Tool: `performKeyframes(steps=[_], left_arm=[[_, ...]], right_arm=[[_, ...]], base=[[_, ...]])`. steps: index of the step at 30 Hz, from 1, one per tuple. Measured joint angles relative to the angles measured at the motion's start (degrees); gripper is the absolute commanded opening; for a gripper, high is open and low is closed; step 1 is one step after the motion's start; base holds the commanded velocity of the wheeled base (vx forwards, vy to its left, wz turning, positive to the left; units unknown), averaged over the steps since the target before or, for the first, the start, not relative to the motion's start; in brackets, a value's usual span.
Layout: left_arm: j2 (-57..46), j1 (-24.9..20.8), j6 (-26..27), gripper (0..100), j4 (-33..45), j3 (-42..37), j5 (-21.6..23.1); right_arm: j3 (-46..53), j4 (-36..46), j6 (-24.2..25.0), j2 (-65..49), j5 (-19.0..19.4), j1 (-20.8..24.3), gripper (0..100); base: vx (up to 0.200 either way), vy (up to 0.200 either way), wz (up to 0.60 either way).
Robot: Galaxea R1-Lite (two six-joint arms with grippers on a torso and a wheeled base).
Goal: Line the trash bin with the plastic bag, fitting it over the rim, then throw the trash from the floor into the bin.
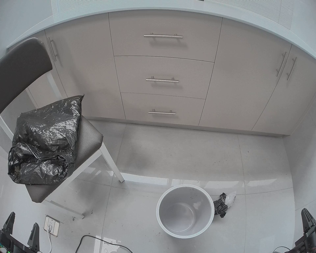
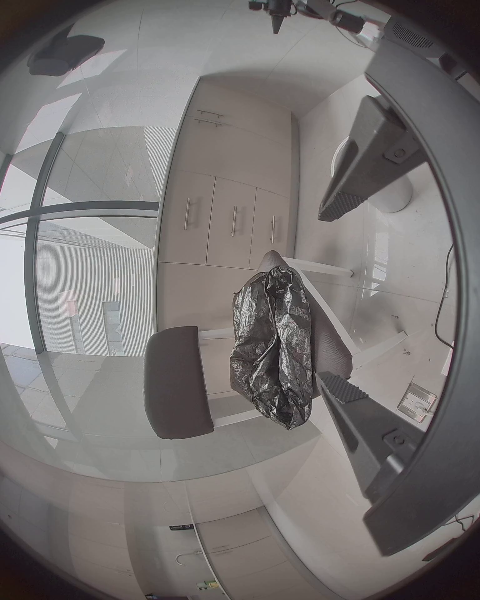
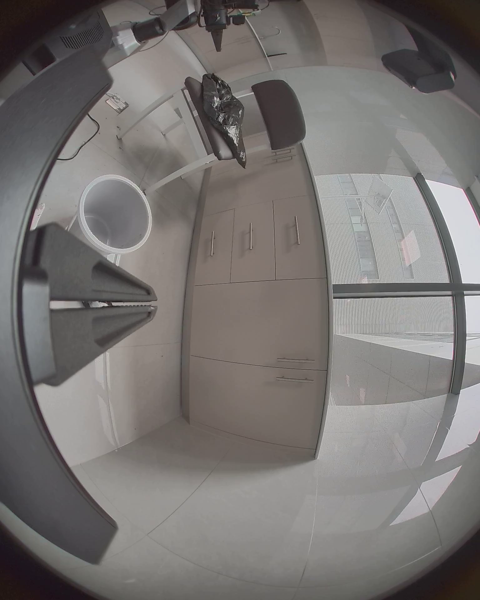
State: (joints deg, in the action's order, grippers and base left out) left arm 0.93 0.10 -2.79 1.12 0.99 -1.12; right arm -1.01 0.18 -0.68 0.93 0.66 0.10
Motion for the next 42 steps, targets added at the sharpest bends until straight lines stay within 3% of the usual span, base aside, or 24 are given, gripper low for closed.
performKeyframes(steps=[17,24,30,34,38,42], left_arm=[[0.0,0.1,-0.6,100,0.0,0.0,-0.5],[0.0,0.1,-0.8,100,-0.3,0.0,-0.8],[0.0,0.1,-0.8,100,-0.8,0.0,-1.0],[0.0,0.1,-0.9,100,-1.3,0.0,-1.1],[0.3,-0.3,-3.9,100,-1.3,1.3,-1.6],[2.3,-1.7,-5.2,100,2.1,7.9,-1.4]], right_arm=[[0.0,-0.3,-0.8,0.0,0.5,0.0,0],[-5.6,-0.3,8.2,1.5,0.6,1.2,0],[-20.2,-0.8,10.3,9.5,1.8,6.2,0],[-27.5,-6.6,11.0,18.9,2.7,11.3,0],[-30.0,-10.9,11.6,28.2,3.1,14.8,0],[-30.5,-14.7,12.2,34.8,3.4,16.7,0]], base=[[0.0,0.0,0.0],[0.0,0.0,0.0],[0.0,0.0,0.0],[0.0,0.0,0.0],[0.0,0.0,0.0],[0.0,0.0,0.0]])
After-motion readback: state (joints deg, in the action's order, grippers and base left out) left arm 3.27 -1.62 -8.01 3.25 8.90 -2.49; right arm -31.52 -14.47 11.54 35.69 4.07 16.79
